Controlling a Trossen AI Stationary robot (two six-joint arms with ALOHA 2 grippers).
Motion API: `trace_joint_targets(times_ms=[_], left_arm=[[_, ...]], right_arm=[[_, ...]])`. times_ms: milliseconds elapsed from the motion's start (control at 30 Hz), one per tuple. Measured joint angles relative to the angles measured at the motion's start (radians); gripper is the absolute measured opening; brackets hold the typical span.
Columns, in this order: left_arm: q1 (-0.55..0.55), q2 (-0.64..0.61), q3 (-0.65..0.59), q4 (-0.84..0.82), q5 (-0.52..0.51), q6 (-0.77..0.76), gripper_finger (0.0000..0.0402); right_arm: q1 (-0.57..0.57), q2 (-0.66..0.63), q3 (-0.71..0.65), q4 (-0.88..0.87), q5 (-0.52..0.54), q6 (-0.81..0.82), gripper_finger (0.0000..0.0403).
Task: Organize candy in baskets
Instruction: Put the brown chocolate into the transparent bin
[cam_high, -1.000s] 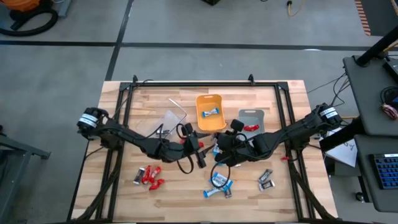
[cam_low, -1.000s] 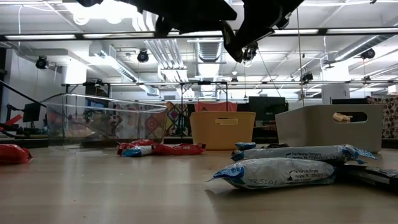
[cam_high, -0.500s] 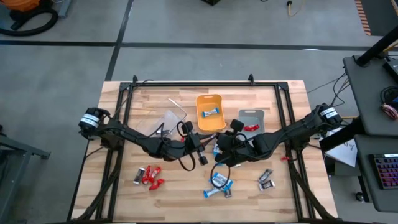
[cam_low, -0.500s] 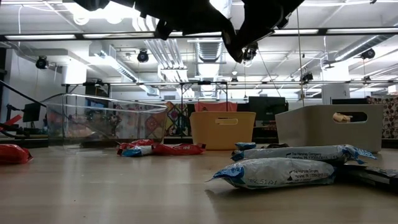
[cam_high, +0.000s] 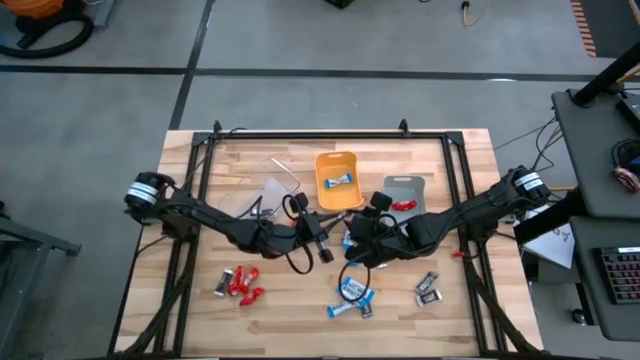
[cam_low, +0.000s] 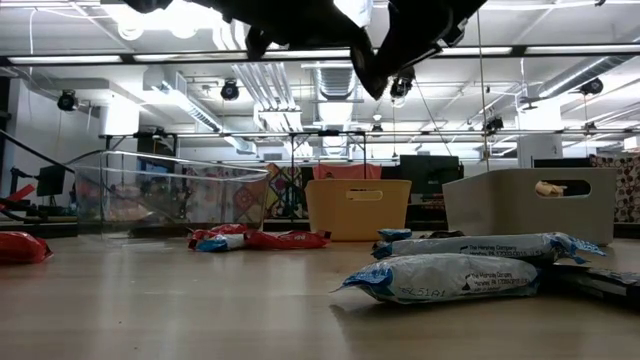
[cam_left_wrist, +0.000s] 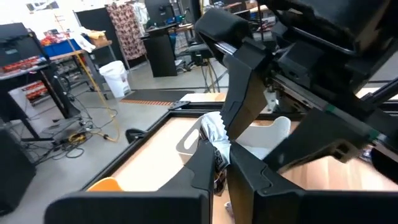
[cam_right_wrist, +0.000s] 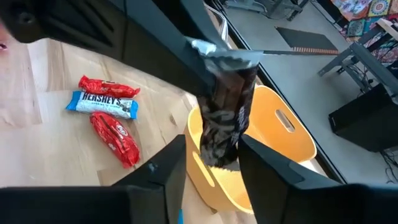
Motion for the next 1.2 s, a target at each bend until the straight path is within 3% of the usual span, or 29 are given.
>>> trace_joint_targets(times_ms=[167,433,633,867,1000,1200], left_arm=[[0.0,-0.062,0.0,-0.134,-0.038,-0.017,0.0005],[0.0,-0.235,0.0,-0.559,-0.046,-0.174,0.0005],[0.006,-0.388,0.0,-0.931,-0.131,-0.36,0.0005],[0.086,-0.494,0.0,-1.339,-0.133,-0.646,0.0005],[0.149,-0.488,-0.001,-1.423,-0.068,-0.697,0.0005],[0.254,-0.441,-0.031,-1.427,0.014,-0.645,0.0005]], right_arm=[[0.0,-0.002,0.027,-0.004,-0.006,-0.01,0.0158],[0.0,-0.011,0.04,-0.01,-0.008,-0.06,0.0158],[0.0,-0.015,0.04,-0.019,-0.008,-0.064,0.0153],[0.0,-0.015,0.04,-0.031,-0.008,-0.064,0.0141],[0.0,-0.015,0.04,-0.031,-0.009,-0.064,0.0137],[0.0,-0.015,0.04,-0.049,-0.01,-0.063,0.0136]])
